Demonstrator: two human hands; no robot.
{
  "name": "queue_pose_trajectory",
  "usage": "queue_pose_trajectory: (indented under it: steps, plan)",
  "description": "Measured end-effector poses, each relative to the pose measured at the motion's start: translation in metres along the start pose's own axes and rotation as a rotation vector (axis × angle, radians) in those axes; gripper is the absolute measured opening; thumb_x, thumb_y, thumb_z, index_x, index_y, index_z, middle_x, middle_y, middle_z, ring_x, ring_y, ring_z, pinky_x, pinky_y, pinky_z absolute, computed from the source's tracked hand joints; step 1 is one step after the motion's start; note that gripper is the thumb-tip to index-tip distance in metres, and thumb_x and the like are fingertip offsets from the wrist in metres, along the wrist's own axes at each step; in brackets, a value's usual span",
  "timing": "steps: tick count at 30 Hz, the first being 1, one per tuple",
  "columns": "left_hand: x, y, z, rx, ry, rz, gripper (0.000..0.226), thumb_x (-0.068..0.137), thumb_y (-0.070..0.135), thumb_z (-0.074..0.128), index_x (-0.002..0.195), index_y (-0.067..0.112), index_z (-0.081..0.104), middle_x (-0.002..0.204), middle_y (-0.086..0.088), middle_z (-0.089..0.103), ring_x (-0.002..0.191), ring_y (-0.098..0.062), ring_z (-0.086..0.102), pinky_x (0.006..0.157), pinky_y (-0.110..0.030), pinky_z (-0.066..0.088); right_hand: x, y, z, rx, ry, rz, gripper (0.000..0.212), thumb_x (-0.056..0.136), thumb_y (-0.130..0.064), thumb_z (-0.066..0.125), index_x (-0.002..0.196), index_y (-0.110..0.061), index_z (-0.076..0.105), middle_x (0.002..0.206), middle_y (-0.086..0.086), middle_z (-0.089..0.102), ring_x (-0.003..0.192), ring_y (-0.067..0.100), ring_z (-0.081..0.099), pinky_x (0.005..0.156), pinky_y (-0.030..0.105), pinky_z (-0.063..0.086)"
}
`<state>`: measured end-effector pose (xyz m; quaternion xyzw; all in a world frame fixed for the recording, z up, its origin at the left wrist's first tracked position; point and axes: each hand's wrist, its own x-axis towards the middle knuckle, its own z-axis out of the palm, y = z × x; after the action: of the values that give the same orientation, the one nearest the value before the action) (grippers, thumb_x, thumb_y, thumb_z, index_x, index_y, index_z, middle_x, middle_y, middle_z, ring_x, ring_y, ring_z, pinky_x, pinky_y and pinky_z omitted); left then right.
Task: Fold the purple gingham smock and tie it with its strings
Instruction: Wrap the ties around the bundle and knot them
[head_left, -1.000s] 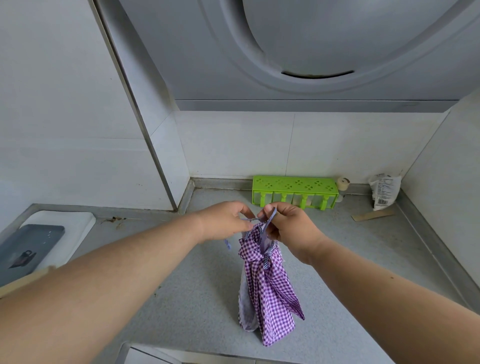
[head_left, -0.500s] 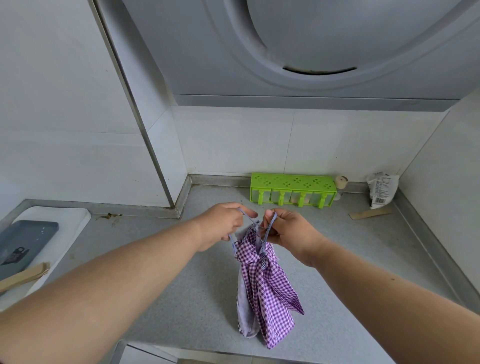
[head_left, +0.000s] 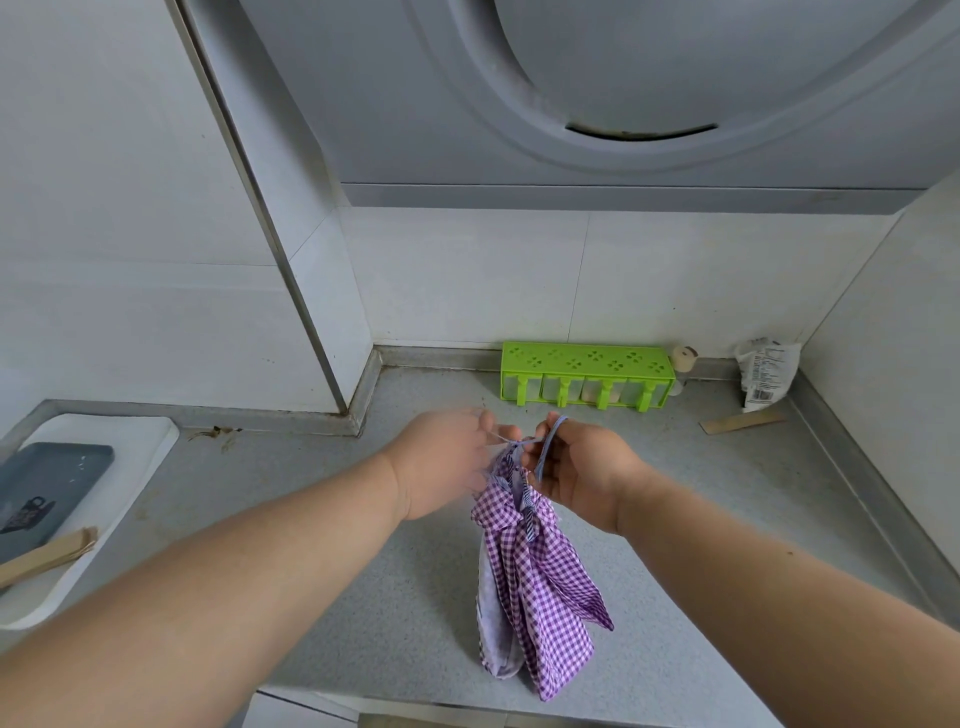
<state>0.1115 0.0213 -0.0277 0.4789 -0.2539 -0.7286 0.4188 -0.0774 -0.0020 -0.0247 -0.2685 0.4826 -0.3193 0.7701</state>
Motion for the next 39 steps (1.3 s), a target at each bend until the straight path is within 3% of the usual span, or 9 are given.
queue_pose_trajectory:
  steps: [4,11,16,19,22,28,34,36,39]
  plan:
    - [0.001,0.001,-0.004,0.056,0.005,-0.030,0.029,0.104,0.009,0.034,0.083,0.018,0.052,0.077,0.000,0.054,0.054,-0.010,0.030,0.049,-0.024,0.023,0.004,0.002,0.007,0.094,-0.004,-0.008,0.038,0.113,-0.026,0.036,0.094,-0.006,0.063,0.085,0.011,0.072,0.068,0.019,0.060,0.059,0.028,0.051]
    - [0.007,-0.004,-0.001,0.092,-0.001,-0.115,0.026,0.108,0.010,0.032,0.094,0.019,0.052,0.065,0.004,0.035,0.054,-0.011,0.026,0.049,-0.025,0.022,0.010,0.007,0.022,-0.107,0.093,-0.006,0.044,0.112,-0.035,0.043,0.102,-0.002,0.071,0.056,0.003,0.057,0.048,0.013,0.051,0.057,0.028,0.047]
    - [0.010,-0.005,-0.003,0.110,0.002,-0.197,0.021,0.102,0.007,0.032,0.093,0.021,0.046,0.064,0.004,0.029,0.052,-0.011,0.023,0.048,-0.025,0.021,0.018,0.008,0.026,-0.209,0.119,0.021,0.032,0.103,-0.001,0.042,0.118,0.008,0.068,0.056,0.001,0.039,0.048,0.013,0.039,0.053,0.031,0.049]
    - [0.012,-0.006,-0.006,0.099,0.005,-0.259,0.016,0.096,0.010,0.033,0.086,0.021,0.037,0.065,0.004,0.026,0.051,-0.012,0.022,0.048,-0.025,0.022,0.022,0.010,0.025,-0.361,0.101,-0.006,0.029,0.102,0.002,0.046,0.114,0.004,0.072,0.063,0.005,0.045,0.049,0.014,0.049,0.069,0.036,0.059]
    - [0.014,-0.006,-0.010,0.084,0.016,-0.300,0.011,0.090,0.013,0.033,0.084,0.022,0.035,0.065,0.004,0.026,0.051,-0.012,0.021,0.048,-0.025,0.022,0.028,0.015,0.020,-0.491,0.075,-0.089,0.026,0.103,-0.001,0.051,0.119,0.001,0.071,0.082,0.009,0.065,0.069,0.017,0.064,0.080,0.035,0.061]
    - [0.016,-0.004,-0.015,0.039,0.011,-0.293,0.009,0.089,0.016,0.034,0.089,0.019,0.042,0.067,0.004,0.025,0.053,-0.012,0.019,0.049,-0.025,0.022,0.035,0.015,0.013,-0.405,0.209,-0.184,0.017,0.103,-0.007,0.060,0.110,-0.008,0.075,0.081,0.010,0.074,0.068,0.018,0.065,0.072,0.031,0.064]
    - [0.019,-0.005,-0.016,0.049,0.019,-0.303,0.005,0.090,0.016,0.033,0.088,0.020,0.036,0.067,0.004,0.025,0.053,-0.012,0.018,0.050,-0.025,0.021,0.046,0.013,0.019,-0.836,0.174,-0.160,0.026,0.107,-0.023,0.050,0.113,-0.011,0.074,0.069,0.003,0.059,0.057,0.018,0.050,0.058,0.034,0.046]
    - [0.020,-0.007,-0.017,0.041,0.029,-0.301,0.006,0.090,0.015,0.034,0.091,0.020,0.036,0.067,0.004,0.025,0.052,-0.012,0.020,0.049,-0.025,0.022,0.046,0.014,0.020,-0.646,0.137,-0.047,0.028,0.107,-0.018,0.050,0.113,-0.003,0.073,0.068,0.004,0.055,0.056,0.016,0.049,0.055,0.030,0.046]
    - [0.020,-0.008,-0.017,0.038,0.045,-0.297,0.008,0.090,0.014,0.034,0.087,0.020,0.038,0.066,0.004,0.027,0.051,-0.012,0.020,0.049,-0.024,0.023,0.039,0.015,0.022,-0.320,-0.059,0.106,0.025,0.107,-0.003,0.048,0.111,0.001,0.072,0.074,0.007,0.069,0.063,0.014,0.064,0.059,0.024,0.056]
